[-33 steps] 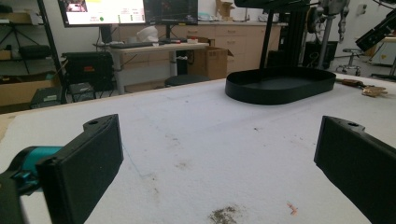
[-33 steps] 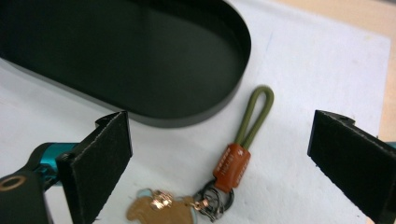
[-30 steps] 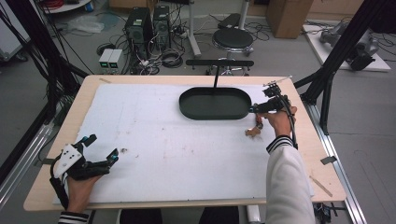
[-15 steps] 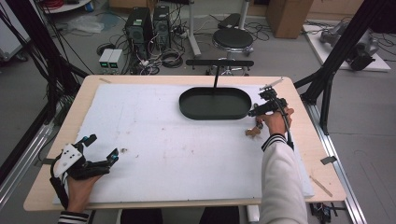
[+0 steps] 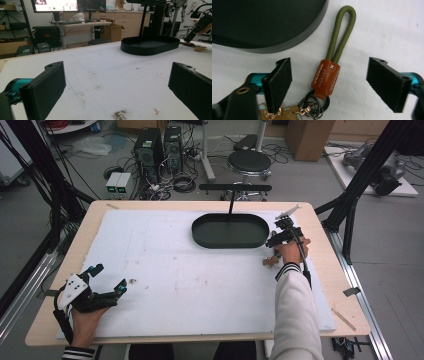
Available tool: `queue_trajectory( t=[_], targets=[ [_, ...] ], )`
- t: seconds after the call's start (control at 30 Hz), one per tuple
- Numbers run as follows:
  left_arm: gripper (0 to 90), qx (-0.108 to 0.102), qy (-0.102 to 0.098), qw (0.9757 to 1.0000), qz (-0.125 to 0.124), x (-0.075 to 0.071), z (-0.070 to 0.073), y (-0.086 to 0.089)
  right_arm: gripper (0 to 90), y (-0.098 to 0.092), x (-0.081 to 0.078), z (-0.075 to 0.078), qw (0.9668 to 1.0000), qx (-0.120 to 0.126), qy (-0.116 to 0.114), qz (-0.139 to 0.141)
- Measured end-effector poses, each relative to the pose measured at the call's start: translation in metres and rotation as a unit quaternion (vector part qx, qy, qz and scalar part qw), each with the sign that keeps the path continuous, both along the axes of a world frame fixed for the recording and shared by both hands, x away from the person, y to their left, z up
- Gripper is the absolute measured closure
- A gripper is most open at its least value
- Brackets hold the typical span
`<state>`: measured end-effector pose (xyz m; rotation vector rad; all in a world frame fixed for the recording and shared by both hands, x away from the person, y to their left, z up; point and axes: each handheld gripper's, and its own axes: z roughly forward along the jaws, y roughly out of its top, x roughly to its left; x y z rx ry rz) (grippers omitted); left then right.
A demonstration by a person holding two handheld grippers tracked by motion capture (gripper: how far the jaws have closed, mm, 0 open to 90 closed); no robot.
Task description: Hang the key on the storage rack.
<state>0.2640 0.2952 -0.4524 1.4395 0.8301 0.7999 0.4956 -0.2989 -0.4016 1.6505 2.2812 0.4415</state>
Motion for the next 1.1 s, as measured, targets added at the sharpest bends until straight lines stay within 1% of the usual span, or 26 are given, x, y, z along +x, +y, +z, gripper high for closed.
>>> queue_trajectory(
  t=[0.03, 0.3, 0.37, 0.43, 0.47, 0.6, 0.67, 0.77, 0.8, 0.87, 0.93, 1.0, 1.03, 1.1],
  targets=[
    [1.7, 0.0, 0.0, 1.0, 0.0, 0.0, 0.0, 0.0, 21.1, -0.0002, 0.0003, -0.0005, 1.0, -0.002, 0.002, -0.002],
    [1.7, 0.0, 0.001, 1.0, -0.001, -0.0001, 0.0001, 0.0001, 36.3, 0.001, 0.0015, -0.0031, 0.9999, -0.004, 0.015, 0.006],
    [1.7, 0.0, 0.0, 1.0, -0.001, 0.0, 0.0, 0.0001, 40.1, 0.002, 0.0015, -0.0035, 0.9997, -0.003, 0.022, 0.004],
    [1.7, 0.0, 0.0, 1.0, -0.001, 0.0, 0.0, 0.0001, 41.3, 0.0019, 0.0017, -0.0042, 0.9997, -0.006, 0.024, 0.007],
    [1.7, -0.001, 0.0, 1.0, -0.001, 0.0001, 0.0, 0.0001, 44.0, 0.0025, 0.002, -0.0055, 0.9996, -0.004, 0.028, 0.002],
    [1.7, -0.001, 0.001, 1.0, -0.001, 0.0002, 0.0, 0.0004, 46.9, 0.0022, 0.0027, -0.0068, 0.9994, -0.009, 0.033, 0.0],
    [1.7, 0.0, 0.002, 1.0, -0.001, 0.0002, 0.0001, 0.0005, 47.6, 0.002, 0.0029, -0.0072, 0.9994, -0.008, 0.033, 0.002],
    [1.7, -0.001, 0.002, 1.0, -0.001, 0.0003, 0.0001, 0.0009, 54.8, 0.0035, 0.0034, -0.0076, 0.9994, -0.012, 0.032, 0.003],
    [1.7, -0.001, 0.002, 1.0, -0.001, 0.0003, 0.0001, 0.0009, 54.8, 0.0035, 0.0034, -0.0076, 0.9994, -0.012, 0.032, 0.003],
    [1.7, -0.001, 0.002, 1.0, -0.001, 0.0003, 0.0001, 0.0009, 58.8, 0.0036, 0.0037, -0.0078, 0.9993, -0.015, 0.034, 0.006],
    [1.7, -0.002, 0.002, 1.0, -0.001, 0.0003, 0.0001, 0.0009, 60.6, 0.004, 0.0045, -0.0092, 0.9993, -0.015, 0.035, 0.008],
    [1.7, -0.002, 0.003, 1.0, -0.001, 0.0003, 0.0001, 0.001, 63.6, 0.0039, 0.0044, -0.0088, 0.9993, -0.011, 0.035, 0.0],
    [1.7, -0.002, 0.003, 1.0, -0.001, 0.0003, 0.0001, 0.001, 67.0, 0.0037, 0.0043, -0.0086, 0.9993, -0.012, 0.034, 0.0],
    [1.7, -0.003, 0.002, 1.0, -0.001, 0.0002, 0.0001, 0.0011, 71.3, 0.0039, 0.0039, -0.0077, 0.9992, -0.014, 0.035, -0.01]
  ],
)
